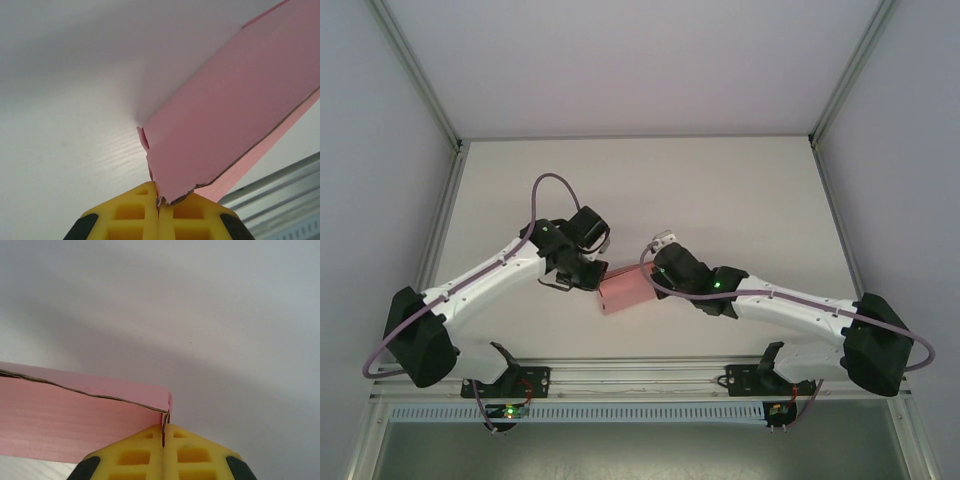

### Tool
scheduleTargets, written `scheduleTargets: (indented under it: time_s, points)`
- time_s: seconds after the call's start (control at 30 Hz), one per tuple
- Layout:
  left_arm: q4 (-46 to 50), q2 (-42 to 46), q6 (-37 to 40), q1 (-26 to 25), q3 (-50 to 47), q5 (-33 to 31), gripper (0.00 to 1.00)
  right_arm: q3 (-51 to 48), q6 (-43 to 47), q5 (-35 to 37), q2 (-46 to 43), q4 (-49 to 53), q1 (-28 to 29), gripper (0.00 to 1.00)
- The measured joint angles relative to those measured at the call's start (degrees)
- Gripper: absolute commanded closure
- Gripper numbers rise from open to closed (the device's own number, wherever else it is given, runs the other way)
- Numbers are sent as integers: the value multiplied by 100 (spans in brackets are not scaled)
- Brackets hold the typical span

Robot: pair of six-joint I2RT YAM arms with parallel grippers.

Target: Assemble paper box

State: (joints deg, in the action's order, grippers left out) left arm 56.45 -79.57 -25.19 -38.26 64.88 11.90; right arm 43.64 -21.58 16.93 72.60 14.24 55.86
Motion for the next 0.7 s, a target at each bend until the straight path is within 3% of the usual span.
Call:
scheduleTargets:
  time_s: [0.47, 0.7]
  points:
    - [-76, -184, -1467, 643, -63, 1469, 100, 79, 249, 1106, 160, 306, 592, 100]
    - [-157, -184, -1897, 651, -118, 1458, 100, 76, 227, 1176, 186, 267, 629, 100]
